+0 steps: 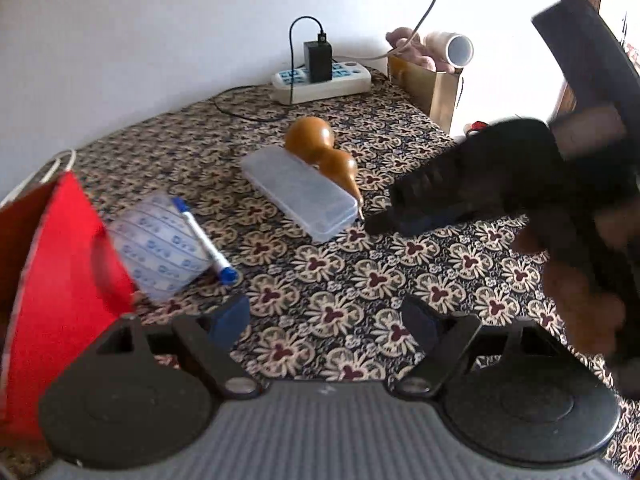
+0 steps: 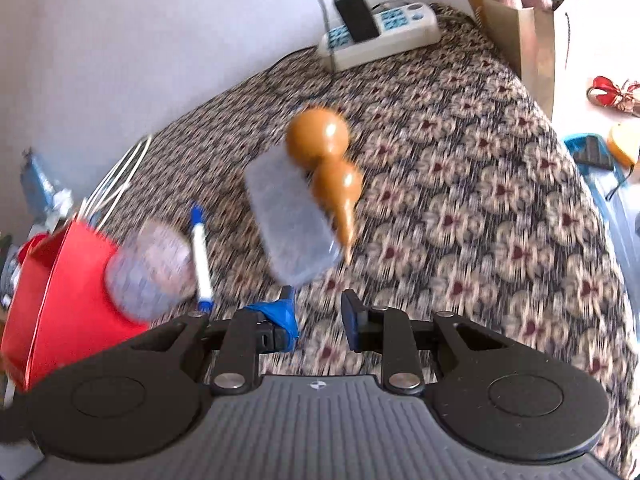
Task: Organize rigid objects
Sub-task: 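Move the right gripper back over the table toward the brown gourd toy, then close the right gripper around the neck of the brown gourd toy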
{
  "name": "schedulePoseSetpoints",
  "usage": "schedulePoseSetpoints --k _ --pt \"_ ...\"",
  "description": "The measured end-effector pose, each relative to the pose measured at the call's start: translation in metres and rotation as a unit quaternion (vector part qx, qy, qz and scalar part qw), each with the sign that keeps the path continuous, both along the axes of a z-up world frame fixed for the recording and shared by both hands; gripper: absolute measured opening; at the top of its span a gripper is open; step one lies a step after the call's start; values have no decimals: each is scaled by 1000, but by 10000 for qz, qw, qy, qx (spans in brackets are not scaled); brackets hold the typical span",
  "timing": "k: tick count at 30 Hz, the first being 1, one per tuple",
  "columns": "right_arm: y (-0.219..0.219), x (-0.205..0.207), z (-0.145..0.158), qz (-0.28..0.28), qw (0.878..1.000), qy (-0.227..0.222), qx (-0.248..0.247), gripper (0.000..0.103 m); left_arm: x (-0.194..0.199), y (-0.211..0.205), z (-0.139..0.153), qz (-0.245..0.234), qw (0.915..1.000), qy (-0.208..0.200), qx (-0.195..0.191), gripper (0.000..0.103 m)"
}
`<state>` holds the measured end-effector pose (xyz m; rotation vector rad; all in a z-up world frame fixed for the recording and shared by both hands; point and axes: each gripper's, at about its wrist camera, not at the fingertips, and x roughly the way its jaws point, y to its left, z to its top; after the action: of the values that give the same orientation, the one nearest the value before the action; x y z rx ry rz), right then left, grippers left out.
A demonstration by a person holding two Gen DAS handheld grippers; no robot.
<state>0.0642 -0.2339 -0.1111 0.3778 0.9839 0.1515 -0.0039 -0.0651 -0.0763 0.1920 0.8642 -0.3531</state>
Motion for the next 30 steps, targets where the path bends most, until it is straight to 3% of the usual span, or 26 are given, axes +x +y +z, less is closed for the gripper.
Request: schedulePoseSetpoints --k 7,15,23,30 --pt "-1 53 1 -244 9987 -268 -345 8 20 9 -14 -136 9991 191 -359 84" --pt "11 106 -12 75 9960 -405 -787 8 28 18 -24 -256 9984 321 -384 86" --pt "18 118 -15 372 9967 -448 -574 11 36 27 -27 -110 9985 410 -359 86" --pt "12 114 -23 420 9986 -300 110 11 36 26 -26 -136 9986 396 -329 86"
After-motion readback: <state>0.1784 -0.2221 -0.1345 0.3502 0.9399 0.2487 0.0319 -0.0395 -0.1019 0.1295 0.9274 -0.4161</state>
